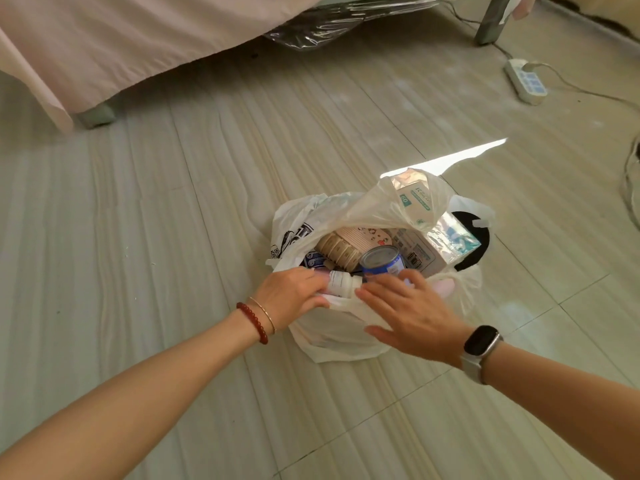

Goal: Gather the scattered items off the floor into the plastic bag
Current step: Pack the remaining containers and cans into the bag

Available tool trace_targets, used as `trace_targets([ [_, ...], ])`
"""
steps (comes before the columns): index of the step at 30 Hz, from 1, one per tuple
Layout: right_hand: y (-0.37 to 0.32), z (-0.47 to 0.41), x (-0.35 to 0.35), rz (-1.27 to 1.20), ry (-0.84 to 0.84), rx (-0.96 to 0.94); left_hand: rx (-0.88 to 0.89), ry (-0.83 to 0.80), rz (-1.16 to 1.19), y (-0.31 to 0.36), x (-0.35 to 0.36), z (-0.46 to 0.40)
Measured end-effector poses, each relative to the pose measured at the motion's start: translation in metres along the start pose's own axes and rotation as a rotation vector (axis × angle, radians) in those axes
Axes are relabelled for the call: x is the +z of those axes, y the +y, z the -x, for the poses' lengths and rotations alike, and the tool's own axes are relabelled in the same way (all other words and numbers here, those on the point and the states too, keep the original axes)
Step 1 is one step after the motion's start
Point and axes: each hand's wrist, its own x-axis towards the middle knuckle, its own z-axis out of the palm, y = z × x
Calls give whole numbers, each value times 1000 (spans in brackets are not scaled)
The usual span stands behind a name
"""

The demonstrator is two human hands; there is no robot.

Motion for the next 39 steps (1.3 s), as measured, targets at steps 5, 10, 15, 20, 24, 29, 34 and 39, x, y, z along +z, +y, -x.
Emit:
trace_targets([
  [5,-13,2,6,-48,-18,76,-68,32,162,8,-11,-6],
  [10,21,-5,-35,-188,201,197,-32,265,213,25,-40,-34],
  [15,16,-1,-23,-198,103,154,-28,208,74,20,-29,-27],
  [20,11,-8,-7,-176,59,170,-158,50,21,19,-22,-17],
  [24,13,-5,-15,-191,40,188,-142,77,-13,32,-32,-26],
  [29,20,14,-43,-289,23,439,88,-53,-62,54,-31,-49],
  [34,3,77,-72,-373,30,937,133,-207,-35,96,-34,-91],
  [39,-62,173,-100,-436,159,1495,197,-363,125,179,-22,-115],
])
